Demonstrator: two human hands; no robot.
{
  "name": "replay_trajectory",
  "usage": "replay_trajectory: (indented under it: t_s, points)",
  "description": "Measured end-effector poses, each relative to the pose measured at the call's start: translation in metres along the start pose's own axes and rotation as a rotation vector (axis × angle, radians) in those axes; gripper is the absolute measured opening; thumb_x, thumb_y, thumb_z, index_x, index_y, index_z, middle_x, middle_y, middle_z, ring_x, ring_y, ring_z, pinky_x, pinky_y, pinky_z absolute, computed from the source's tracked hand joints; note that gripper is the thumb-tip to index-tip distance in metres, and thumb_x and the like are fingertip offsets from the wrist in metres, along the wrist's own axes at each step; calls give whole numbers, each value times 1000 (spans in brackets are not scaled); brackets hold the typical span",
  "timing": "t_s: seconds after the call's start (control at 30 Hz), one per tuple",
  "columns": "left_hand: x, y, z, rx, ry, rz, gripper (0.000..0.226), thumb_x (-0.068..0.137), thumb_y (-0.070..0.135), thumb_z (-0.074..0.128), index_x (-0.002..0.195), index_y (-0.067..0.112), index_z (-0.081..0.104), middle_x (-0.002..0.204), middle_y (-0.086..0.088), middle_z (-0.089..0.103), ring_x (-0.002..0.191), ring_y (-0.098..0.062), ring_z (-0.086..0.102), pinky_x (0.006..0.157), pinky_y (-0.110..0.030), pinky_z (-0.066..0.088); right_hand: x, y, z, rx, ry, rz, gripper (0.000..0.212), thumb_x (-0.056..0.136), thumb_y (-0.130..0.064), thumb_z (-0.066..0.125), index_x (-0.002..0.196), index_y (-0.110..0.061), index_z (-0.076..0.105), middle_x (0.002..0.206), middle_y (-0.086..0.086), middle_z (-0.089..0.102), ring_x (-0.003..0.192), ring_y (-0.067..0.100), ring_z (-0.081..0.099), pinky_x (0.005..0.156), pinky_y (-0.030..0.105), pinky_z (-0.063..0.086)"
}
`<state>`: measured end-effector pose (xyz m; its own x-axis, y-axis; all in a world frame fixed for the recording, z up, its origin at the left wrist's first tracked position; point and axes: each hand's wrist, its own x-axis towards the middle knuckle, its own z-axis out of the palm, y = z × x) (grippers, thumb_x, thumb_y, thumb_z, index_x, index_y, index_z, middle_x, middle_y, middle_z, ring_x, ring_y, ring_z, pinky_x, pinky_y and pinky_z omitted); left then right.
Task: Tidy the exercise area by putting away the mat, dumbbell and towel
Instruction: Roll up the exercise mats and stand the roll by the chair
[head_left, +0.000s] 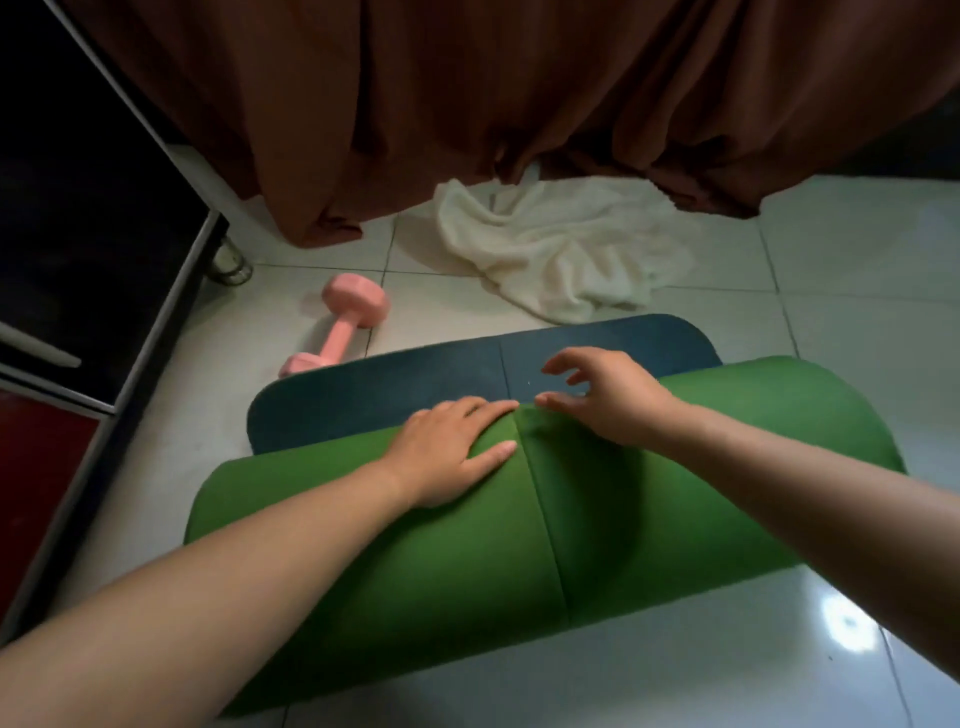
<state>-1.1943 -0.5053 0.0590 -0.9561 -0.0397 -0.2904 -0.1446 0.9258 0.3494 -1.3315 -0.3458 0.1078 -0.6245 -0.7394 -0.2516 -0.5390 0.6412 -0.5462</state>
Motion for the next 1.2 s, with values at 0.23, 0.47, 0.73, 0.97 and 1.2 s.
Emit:
replay_trajectory:
  t_s: [0.23, 0.47, 0.73, 0.97, 1.2]
  points:
    - [30, -17, -16, -93, -70, -80, 60, 86, 68, 30, 131, 32, 46, 133, -1, 51, 123, -19, 47, 98, -37, 41, -73, -9, 27, -316, 56, -9, 63, 87, -61, 42, 135, -21, 44, 148, 2, 35, 137, 20, 27, 116, 38, 17]
    - [-22, 3, -33, 15, 49, 53, 57, 92, 55, 36, 141, 25, 34, 146, 0, 36, 133, -19, 35, 108, -39, 33, -59, -2, 45, -460, 105, -21, 79, 81, -68, 7, 144, -26, 29, 153, -2, 27, 143, 20, 20, 116, 43, 8]
    - [-87, -35, -25, 164, 27, -30, 80, 74, 71, -3, 146, 38, -8, 157, 10, -10, 145, -12, -8, 117, -43, -4, 13, -10, 25, -438, 116, -52, 66, 87, -64, 20, 132, -25, 48, 139, 2, 48, 128, 20, 42, 108, 40, 29]
    - [-69, -54, -20, 201, 85, -12, 72, 80, 70, -1, 145, 41, -10, 157, 11, -8, 144, -11, -6, 114, -41, -7, -14, -40, 48, -368, 156, -128, 72, 84, -59, 13, 134, -19, 46, 143, 5, 43, 132, 24, 38, 113, 43, 24]
    - [-56, -63, -25, 177, 94, -15, 72, 80, 67, 0, 146, 40, -3, 158, 10, -1, 145, -12, 0, 115, -40, -2, -31, -42, 77, -547, 136, -130, 71, 88, -59, 21, 142, -17, 37, 150, 8, 35, 139, 29, 29, 111, 56, 15]
